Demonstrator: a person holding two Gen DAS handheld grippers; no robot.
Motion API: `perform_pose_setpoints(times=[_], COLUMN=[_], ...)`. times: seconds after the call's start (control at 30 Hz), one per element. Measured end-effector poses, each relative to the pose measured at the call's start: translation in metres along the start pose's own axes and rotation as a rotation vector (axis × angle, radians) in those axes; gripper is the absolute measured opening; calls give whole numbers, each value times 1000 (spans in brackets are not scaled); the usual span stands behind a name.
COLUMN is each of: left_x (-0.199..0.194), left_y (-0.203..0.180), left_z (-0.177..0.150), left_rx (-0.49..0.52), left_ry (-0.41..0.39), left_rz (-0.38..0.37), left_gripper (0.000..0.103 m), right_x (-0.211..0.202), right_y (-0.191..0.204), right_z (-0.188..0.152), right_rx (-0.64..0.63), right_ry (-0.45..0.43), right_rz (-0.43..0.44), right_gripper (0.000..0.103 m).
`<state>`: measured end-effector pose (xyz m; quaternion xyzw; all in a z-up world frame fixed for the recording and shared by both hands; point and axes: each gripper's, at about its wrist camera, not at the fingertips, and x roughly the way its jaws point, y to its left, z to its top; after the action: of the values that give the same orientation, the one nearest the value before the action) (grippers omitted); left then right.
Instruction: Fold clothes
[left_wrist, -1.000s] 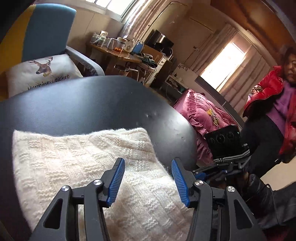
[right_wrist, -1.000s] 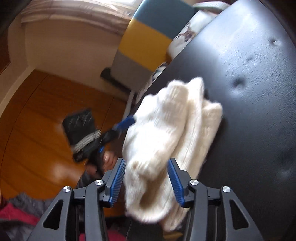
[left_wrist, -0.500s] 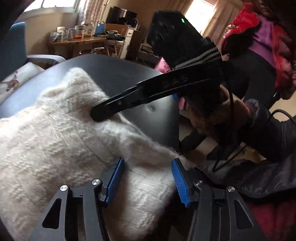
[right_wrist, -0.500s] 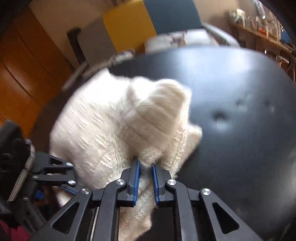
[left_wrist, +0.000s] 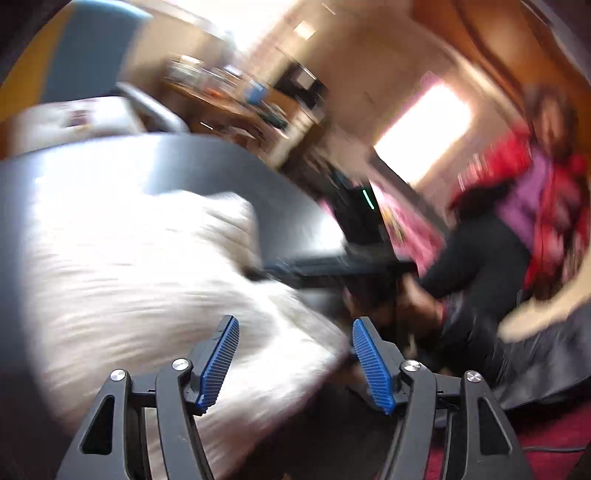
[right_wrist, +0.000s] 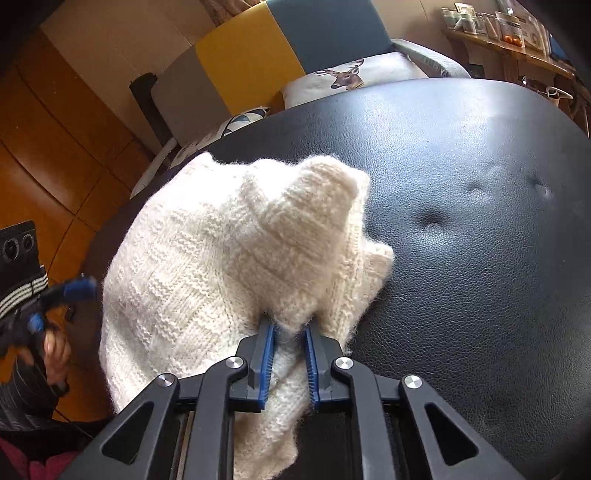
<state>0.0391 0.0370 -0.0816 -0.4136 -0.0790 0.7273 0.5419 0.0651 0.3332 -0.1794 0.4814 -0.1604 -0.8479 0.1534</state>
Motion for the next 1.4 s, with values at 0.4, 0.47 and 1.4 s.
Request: perform_pose_setpoints(times=[0.4, 0.47, 1.4], left_x=[-35, -26, 48], left_y=[114, 127, 108], left_z=[-11, -6, 37], left_rx=[-403, -458, -344], left_ry=[-35, -30, 162], left_rz=[131, 94, 158], left_gripper=[80, 81, 73], right_x=[6, 8, 11], right_y=[-10, -18, -4], right_z=[8, 7, -1], right_rx=[128, 181, 338], right_ry=[-6, -12, 137], right_rz=[113, 161, 304], right_gripper=[21, 22, 98])
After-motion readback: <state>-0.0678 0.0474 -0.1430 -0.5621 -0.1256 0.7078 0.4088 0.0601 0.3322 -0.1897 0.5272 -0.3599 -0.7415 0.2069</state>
